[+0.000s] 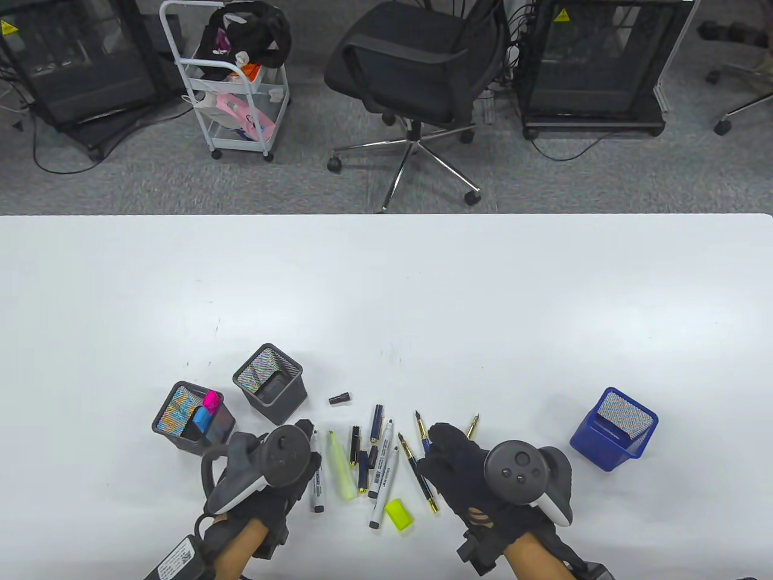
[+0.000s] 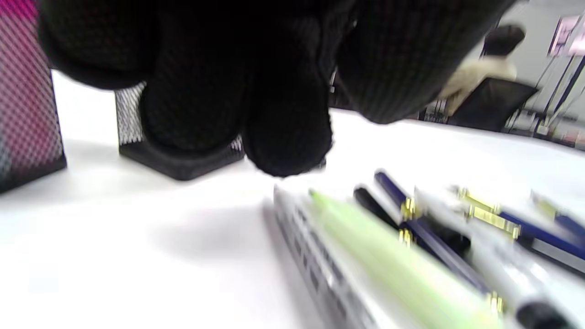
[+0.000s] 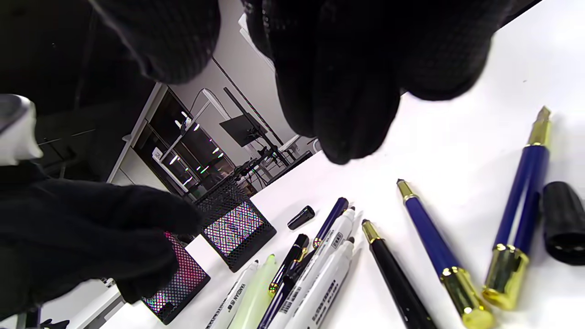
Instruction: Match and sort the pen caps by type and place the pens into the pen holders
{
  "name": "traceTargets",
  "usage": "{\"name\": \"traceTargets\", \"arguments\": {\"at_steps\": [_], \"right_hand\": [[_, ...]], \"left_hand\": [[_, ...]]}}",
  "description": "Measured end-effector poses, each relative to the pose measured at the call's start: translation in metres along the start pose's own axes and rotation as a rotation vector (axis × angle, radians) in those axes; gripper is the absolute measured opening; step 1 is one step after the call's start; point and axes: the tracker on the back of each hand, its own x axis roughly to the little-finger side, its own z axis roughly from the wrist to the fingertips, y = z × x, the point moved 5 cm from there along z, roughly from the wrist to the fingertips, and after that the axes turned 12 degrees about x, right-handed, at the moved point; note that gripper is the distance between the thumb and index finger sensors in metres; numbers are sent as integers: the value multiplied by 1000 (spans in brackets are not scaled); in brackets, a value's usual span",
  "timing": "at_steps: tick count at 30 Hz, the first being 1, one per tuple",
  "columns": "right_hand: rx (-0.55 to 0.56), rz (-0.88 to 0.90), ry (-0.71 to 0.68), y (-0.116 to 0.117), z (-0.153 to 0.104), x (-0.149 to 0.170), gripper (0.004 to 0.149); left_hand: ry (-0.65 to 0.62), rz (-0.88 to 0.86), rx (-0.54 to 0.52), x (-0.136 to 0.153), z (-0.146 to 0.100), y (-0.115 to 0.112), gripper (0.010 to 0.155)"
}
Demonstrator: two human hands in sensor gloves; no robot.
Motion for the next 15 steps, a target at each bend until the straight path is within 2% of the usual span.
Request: {"name": "traceTargets", "arguments": {"at_steps": [6,15], "right_hand": [[4,-3,3,-2,0,1,66],[3,-5,4,-2,1,2,66]], "left_hand": [[87,145,77,-15,17,-26,71],[172,185,107,-8,26,-34,72]]}}
